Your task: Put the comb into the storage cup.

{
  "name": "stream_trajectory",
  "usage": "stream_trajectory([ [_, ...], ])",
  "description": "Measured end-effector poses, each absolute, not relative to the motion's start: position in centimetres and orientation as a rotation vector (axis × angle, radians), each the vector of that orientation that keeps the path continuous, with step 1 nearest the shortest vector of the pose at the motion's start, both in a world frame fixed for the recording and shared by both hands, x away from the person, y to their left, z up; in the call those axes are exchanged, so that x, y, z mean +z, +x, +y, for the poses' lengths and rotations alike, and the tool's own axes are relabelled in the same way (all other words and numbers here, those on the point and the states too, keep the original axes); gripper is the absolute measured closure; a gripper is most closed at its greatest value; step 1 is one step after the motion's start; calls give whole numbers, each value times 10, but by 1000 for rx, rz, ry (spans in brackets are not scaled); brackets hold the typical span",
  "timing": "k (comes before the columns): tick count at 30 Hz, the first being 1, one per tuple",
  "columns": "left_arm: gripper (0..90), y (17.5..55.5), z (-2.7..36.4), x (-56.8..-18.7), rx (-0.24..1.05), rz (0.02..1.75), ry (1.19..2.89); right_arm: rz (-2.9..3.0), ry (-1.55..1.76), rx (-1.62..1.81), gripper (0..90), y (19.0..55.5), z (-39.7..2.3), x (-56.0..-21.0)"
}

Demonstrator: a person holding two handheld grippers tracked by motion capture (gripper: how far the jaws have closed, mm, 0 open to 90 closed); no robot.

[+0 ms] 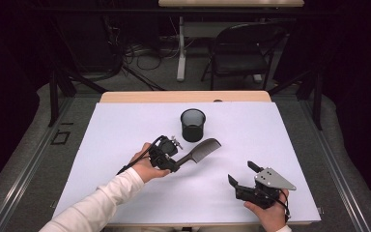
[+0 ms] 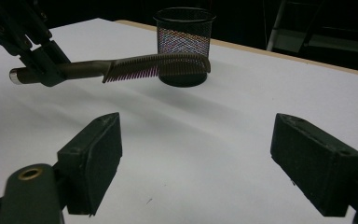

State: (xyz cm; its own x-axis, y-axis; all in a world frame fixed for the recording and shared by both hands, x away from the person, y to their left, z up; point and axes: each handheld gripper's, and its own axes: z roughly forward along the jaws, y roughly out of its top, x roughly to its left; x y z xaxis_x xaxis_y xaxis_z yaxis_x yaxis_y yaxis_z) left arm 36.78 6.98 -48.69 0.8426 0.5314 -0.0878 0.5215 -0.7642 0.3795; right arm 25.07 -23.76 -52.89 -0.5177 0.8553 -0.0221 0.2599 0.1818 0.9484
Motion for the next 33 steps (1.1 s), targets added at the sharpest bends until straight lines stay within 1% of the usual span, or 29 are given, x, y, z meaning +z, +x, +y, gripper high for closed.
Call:
stream_trajectory([
  [13,728,367,77,-475,72,779,2530,1896,1056,1336,165,252,-237,-531],
  [23,729,365,86,-462,91,789,2409,1902,1048,1329,165,252,-236,-531],
  [33,729,364,91,-455,118,784,2340,1904,1051,1326,166,253,-236,-532],
])
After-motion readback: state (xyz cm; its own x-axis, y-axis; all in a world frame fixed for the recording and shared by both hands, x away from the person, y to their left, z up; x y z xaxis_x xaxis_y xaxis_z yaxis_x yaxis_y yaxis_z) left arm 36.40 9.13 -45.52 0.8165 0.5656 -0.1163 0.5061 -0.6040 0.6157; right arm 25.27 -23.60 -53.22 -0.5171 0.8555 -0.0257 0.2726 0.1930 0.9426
